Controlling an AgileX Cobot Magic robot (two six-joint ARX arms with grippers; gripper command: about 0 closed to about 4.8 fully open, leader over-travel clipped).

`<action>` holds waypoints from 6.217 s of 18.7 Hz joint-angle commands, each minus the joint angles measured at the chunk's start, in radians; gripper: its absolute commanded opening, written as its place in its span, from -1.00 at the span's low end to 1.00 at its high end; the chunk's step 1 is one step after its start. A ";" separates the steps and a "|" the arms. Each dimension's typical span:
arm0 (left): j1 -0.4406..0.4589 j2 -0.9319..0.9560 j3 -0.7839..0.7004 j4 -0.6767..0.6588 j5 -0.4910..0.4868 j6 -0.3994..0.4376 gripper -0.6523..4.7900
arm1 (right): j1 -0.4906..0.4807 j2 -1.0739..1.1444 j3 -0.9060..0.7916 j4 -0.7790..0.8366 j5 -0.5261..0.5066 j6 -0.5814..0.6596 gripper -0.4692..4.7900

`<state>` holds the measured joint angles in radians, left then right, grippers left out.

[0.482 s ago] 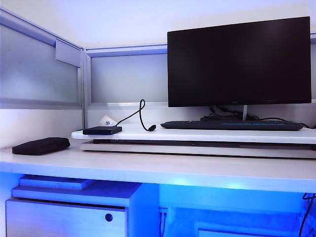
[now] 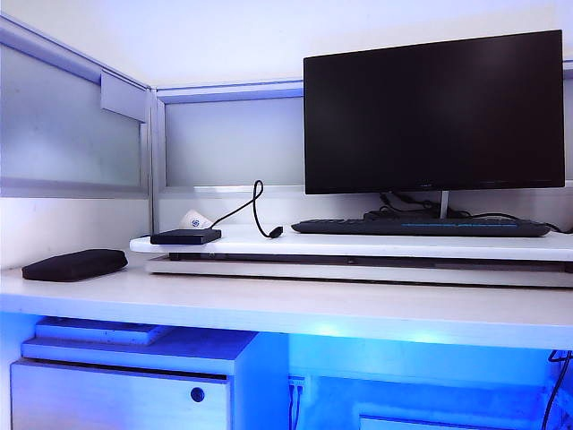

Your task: Unplug the data cable of the portable hard drive.

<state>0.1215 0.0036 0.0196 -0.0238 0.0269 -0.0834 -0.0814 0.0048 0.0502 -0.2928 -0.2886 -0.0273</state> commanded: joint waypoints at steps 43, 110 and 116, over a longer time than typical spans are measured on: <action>-0.184 1.181 0.489 0.722 0.496 -0.946 1.00 | 0.003 0.711 0.403 0.726 -0.182 0.521 0.73; -0.221 2.249 1.318 0.669 0.538 -1.018 -0.48 | 0.402 1.653 1.014 0.903 -0.133 0.442 0.82; -0.221 2.248 1.321 0.810 0.692 -1.063 -0.78 | 0.402 1.712 1.117 0.900 -0.167 0.449 0.82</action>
<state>-0.0990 2.2539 1.3369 0.7174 0.6746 -1.1339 0.3199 1.7115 1.1435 0.5926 -0.4438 0.4191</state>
